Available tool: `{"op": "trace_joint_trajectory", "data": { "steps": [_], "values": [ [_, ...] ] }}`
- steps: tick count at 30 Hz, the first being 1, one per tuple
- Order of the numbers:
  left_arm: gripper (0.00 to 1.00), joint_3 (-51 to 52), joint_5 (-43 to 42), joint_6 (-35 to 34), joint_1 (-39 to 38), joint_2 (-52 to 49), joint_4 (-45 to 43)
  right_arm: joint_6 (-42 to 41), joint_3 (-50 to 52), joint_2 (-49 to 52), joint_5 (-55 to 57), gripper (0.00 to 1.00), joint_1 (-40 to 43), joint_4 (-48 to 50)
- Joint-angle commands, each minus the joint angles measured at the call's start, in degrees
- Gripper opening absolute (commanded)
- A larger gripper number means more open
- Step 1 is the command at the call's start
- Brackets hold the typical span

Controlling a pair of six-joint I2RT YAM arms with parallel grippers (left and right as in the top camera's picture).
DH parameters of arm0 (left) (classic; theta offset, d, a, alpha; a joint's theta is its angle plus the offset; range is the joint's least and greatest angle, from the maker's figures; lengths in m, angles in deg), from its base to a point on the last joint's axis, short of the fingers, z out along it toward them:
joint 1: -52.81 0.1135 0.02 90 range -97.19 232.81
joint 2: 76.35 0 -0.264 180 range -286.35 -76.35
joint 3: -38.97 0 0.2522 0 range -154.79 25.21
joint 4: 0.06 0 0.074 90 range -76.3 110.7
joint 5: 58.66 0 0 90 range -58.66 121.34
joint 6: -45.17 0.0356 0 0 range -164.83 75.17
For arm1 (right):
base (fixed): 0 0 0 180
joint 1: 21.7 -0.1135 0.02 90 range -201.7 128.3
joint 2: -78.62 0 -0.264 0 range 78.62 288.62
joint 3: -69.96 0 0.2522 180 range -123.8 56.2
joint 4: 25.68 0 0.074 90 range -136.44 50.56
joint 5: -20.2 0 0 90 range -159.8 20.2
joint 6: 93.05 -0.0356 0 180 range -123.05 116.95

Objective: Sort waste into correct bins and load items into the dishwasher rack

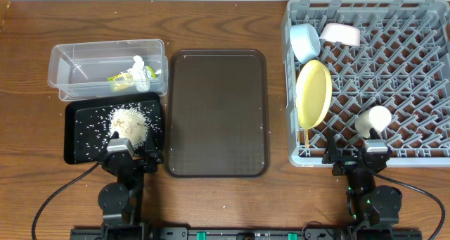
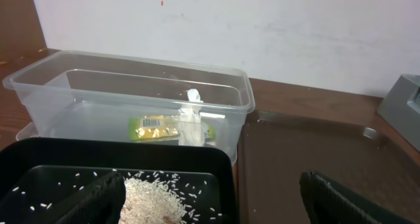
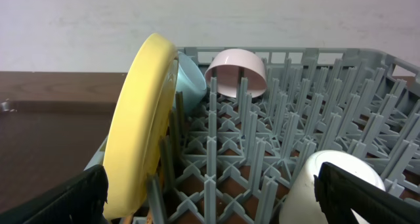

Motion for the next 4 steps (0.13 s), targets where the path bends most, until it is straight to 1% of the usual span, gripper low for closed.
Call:
{"op": "trace_joint_trajectory", "data": {
  "steps": [1,4],
  "values": [
    [0.87,0.7,0.1,0.8,-0.3,0.4,2.4,1.1,0.2,-0.5,0.2,0.99,0.5,-0.1],
    [0.87,0.7,0.1,0.8,-0.3,0.4,2.4,1.1,0.2,-0.5,0.2,0.99,0.5,-0.1]
  ]
}}
